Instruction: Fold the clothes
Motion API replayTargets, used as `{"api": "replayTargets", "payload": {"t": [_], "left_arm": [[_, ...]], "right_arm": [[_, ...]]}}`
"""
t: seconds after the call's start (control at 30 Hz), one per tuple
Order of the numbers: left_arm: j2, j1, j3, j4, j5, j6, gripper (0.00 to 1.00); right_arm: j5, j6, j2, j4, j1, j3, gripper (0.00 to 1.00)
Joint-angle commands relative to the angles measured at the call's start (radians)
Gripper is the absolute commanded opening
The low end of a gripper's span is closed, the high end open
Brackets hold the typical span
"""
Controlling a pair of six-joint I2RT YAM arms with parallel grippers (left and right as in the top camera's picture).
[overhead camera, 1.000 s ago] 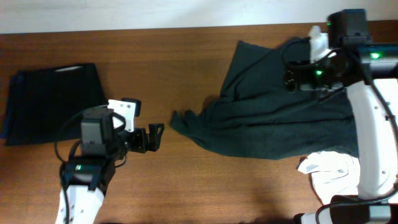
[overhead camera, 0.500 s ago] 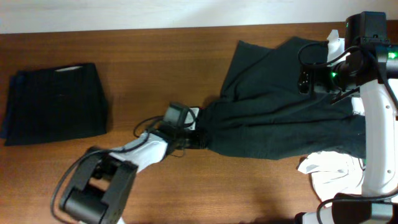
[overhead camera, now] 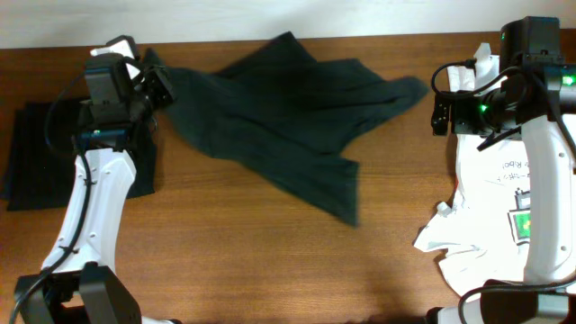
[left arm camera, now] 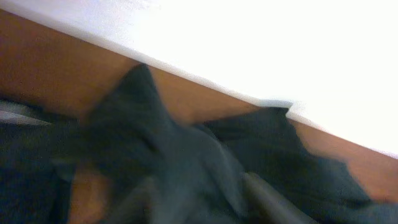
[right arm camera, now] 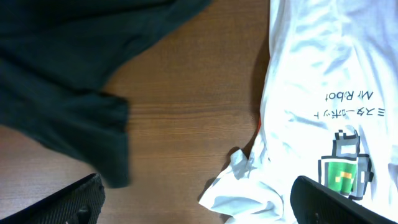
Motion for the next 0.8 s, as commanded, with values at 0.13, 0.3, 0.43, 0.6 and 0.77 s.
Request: {"api": "replayTargets", "payload": {"t": [0.13, 0.3, 0.43, 0.6, 0.77], "left_arm": [[0.108, -0.103, -0.006, -0.530, 0.204, 0.014, 0.99], [0.223, -0.317, -0.052, -0.624, 0.211, -0.083, 0.95], [0.303, -0.422, -0.063, -0.586, 0.211, -0.151, 0.82], [0.374, -0.473, -0.063, -0.484, 0.197, -0.211, 0.77], [0.387, -0.476, -0.063, -0.434, 0.199, -0.219, 0.62]], "right_arm": [[0.011, 0.011, -0.018, -0.002, -0.006, 0.015, 0.99], [0.011, 0.012, -0.018, -0.003, -0.006, 0.015, 0.99], [0.011, 0.012, -0.018, -0.005, -0.006, 0.015, 0.99], [0.011, 0.012, -0.018, -0.005, -0.007, 0.015, 0.99], [0.011, 0.012, -0.018, -0.005, -0.006, 0.015, 0.99]]}}
